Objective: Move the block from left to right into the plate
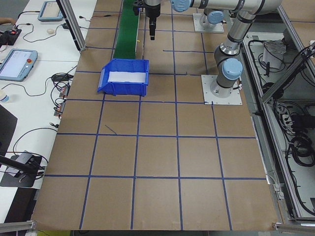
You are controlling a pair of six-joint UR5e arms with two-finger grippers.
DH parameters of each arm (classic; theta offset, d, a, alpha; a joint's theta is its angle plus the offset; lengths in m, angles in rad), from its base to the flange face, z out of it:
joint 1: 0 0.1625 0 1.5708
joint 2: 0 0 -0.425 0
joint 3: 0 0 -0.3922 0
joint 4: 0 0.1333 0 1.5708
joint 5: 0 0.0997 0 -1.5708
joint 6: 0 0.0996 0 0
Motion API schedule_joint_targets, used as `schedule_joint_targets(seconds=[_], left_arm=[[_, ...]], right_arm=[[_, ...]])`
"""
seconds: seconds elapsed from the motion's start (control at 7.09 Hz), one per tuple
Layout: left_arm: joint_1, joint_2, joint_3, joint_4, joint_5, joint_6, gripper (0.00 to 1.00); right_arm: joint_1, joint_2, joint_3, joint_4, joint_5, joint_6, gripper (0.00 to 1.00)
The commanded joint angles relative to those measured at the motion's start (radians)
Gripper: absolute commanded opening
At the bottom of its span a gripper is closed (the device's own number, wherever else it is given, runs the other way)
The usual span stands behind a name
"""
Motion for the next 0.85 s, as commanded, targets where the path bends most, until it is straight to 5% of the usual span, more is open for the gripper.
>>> schedule_joint_targets(seconds=[0.0, 0.71], left_arm=[[0.000, 0.000, 0.000, 0.000, 0.000, 0.000, 1.00], [-0.002, 0.000, -0.002, 0.000, 0.001, -0.002, 1.00]], right_arm=[[0.023, -0.013, 0.000, 0.018, 0.002, 0.008, 1.00], [0.027, -0.014, 0.013, 0.019, 0.033, 0.006, 1.00]])
